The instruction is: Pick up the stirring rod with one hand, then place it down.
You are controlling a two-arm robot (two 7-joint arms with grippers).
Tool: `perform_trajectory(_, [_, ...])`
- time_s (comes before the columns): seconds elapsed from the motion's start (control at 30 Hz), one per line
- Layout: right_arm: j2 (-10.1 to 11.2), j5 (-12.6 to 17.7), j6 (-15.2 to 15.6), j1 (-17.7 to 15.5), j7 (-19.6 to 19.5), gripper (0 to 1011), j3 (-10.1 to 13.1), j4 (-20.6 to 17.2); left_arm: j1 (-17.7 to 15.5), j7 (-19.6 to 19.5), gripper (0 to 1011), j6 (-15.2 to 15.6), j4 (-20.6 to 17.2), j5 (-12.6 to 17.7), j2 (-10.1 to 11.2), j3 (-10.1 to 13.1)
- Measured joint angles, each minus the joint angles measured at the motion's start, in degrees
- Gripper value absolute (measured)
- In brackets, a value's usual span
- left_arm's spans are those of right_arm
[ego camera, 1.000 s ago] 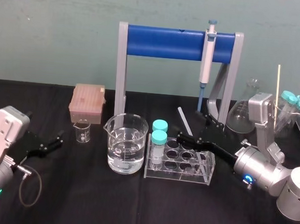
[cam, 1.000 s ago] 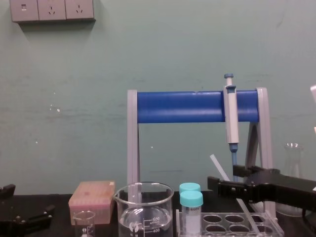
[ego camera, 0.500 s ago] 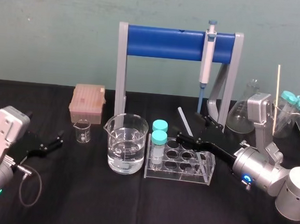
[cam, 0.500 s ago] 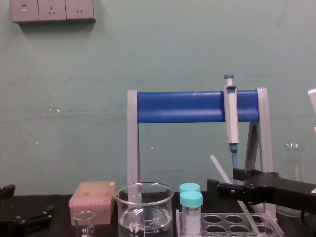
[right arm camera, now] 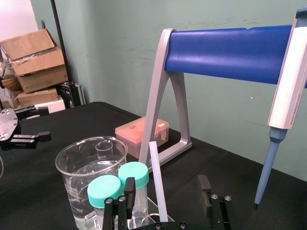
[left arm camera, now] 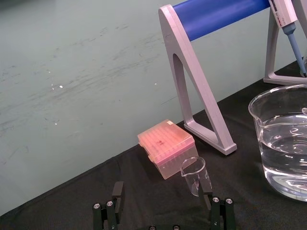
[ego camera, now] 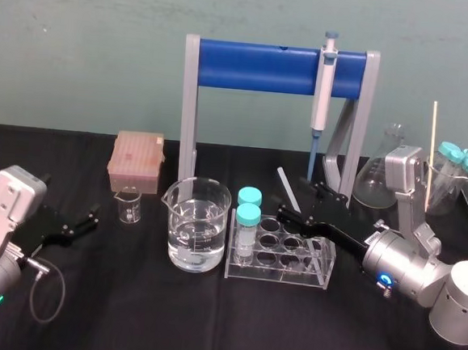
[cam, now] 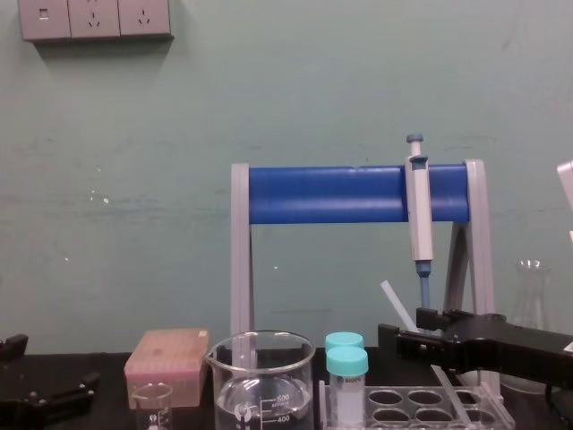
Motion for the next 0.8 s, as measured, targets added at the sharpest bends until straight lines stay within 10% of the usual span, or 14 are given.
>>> perform_trajectory(0.8, [0.0,0.0,0.0,0.0,0.0,91,0.0,0.0,0.0,0.0,1000,0.0,0.0,0.0,0.0,0.0])
